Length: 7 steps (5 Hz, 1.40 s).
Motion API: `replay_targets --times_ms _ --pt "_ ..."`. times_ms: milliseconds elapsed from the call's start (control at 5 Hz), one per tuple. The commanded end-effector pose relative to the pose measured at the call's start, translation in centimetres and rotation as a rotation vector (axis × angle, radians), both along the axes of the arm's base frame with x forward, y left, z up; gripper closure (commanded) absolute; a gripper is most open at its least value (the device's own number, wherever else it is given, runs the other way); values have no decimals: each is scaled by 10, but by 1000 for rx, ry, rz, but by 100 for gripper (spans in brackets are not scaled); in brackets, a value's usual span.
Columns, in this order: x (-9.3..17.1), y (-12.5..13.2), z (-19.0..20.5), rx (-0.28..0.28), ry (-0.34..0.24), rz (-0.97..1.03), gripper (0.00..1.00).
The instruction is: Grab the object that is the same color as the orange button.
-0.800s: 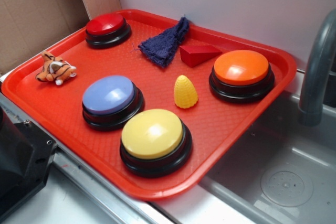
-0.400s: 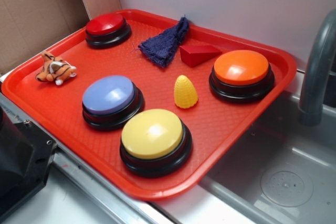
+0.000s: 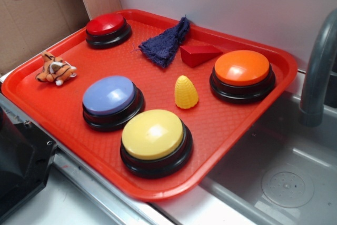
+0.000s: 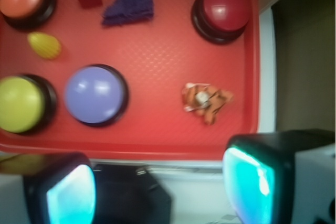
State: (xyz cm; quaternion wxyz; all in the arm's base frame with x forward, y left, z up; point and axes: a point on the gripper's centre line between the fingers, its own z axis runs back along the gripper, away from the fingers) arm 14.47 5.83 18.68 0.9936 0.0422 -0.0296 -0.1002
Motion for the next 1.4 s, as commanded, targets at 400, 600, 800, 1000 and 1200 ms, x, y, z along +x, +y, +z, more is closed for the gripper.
replay_targets --times_ms 400,600,800,1000,1200 --pt "37 38 -116 282 191 -631 0" --pt "56 47 -139 311 188 -604 0" --pt "62 61 -148 338 219 -588 0" --pt "55 67 -161 305 329 -609 0" --pt "46 68 -164 233 456 -614 100"
